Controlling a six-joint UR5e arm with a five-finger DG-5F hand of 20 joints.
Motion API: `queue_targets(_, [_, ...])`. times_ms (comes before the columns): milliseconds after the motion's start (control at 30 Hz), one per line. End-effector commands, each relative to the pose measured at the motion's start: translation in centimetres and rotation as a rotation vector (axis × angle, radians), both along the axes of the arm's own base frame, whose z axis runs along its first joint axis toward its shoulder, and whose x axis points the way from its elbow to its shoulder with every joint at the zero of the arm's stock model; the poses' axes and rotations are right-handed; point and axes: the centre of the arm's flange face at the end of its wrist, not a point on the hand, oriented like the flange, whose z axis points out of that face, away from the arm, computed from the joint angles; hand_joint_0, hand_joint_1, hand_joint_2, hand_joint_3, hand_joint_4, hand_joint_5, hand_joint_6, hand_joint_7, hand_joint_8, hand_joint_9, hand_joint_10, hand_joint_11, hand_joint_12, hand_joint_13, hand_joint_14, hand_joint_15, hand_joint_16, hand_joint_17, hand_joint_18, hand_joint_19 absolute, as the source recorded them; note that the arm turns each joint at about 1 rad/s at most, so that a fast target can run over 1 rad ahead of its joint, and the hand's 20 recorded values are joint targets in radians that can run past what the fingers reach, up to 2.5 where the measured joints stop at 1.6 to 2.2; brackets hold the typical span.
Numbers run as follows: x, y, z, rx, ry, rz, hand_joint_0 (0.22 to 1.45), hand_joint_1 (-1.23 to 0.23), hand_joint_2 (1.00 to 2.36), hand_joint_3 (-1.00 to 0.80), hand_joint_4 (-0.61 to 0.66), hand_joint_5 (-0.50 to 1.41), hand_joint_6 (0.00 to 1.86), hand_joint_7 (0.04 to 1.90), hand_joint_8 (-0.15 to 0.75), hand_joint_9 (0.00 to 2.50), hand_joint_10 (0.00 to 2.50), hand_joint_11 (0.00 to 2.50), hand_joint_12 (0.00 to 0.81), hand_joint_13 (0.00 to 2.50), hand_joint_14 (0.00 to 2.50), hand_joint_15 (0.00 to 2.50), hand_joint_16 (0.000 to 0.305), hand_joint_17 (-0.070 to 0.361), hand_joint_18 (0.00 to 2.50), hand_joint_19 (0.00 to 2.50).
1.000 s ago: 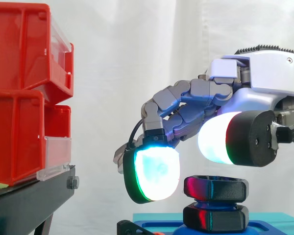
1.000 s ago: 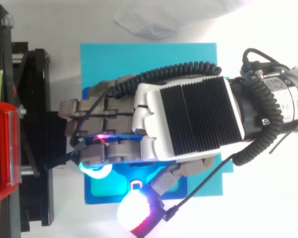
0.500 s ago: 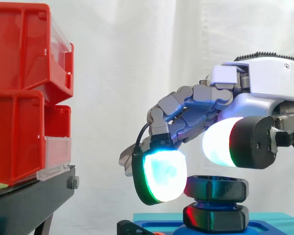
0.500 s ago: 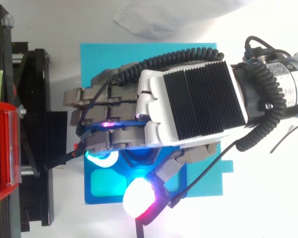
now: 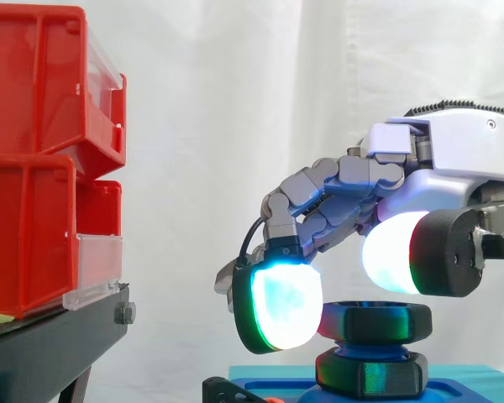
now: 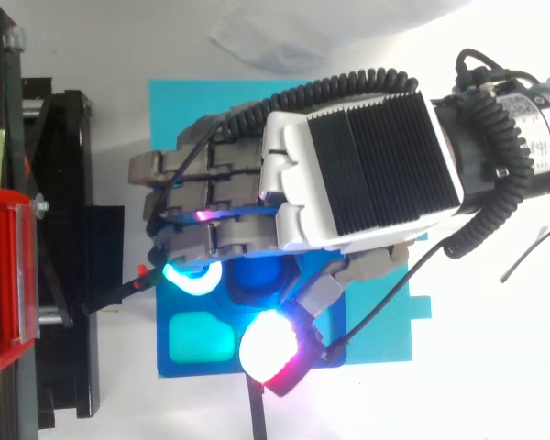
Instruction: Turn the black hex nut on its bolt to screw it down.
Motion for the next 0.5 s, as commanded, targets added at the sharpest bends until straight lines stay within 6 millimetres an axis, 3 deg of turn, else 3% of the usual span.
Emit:
queue_targets(0, [-0.1, -1.0, 0.0, 0.0, 0.001, -0.01, 0.49, -0.37, 1.0, -0.5, 0.27, -0.13, 0.82, 1.06, 0.294, 0.61, 0.01, 0.3, 0.361, 0.51, 0.0, 0.08, 0.058, 0.13, 0.56, 0.41])
queue_targets(467, [-0.9, -4.1, 0.1, -0.004, 0.001, 0.005, 0.47, -0.26, 1.0, -0.5, 0.28, -0.13, 0.8, 1.02, 0.302, 0.6, 0.01, 0.31, 0.375, 0.5, 0.0, 0.08, 0.061, 0.138, 0.56, 0.42])
